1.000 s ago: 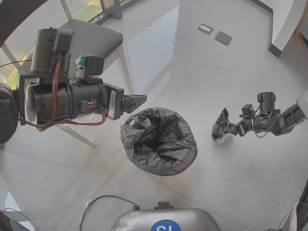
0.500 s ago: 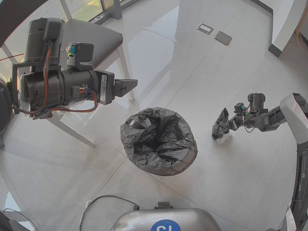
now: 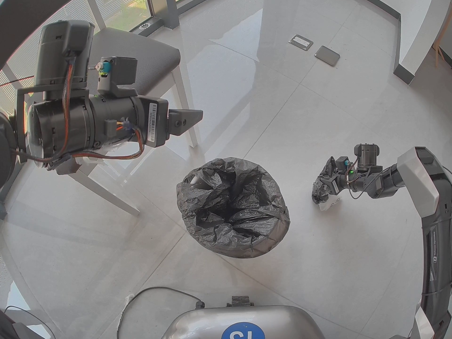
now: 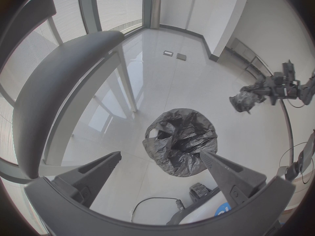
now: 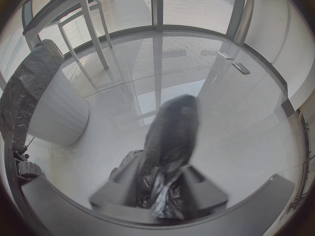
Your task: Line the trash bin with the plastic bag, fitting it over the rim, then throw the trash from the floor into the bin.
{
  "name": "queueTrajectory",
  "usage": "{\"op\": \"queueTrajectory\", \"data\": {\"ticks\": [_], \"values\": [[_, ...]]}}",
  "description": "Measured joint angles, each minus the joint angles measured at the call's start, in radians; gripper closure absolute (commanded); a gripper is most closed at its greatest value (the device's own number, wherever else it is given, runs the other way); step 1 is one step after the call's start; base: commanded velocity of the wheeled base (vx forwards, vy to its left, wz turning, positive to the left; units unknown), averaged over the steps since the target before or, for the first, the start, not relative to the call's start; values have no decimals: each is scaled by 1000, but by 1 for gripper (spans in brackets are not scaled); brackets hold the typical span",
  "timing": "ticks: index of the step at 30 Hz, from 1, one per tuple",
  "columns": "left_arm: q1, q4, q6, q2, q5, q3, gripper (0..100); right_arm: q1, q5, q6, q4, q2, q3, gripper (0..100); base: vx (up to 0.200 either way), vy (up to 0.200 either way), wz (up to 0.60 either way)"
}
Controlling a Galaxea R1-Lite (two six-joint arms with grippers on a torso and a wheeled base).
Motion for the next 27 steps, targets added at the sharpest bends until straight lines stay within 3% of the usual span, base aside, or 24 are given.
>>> {"op": "queueTrajectory", "data": {"ticks": [8, 15, 27], "values": [[6, 3, -30, 13, 0, 17, 0, -1, 0, -4, -17, -10, 51, 100, 0, 0, 0], [6, 5, -33, 34, 4, 50, 0, -10, 1, -15, -79, -106, 208, 100, 0, 0, 0], [7, 14, -32, 89, 49, 109, 0, -21, 29, -33, -164, -499, 594, 100, 0, 0, 0]]}}
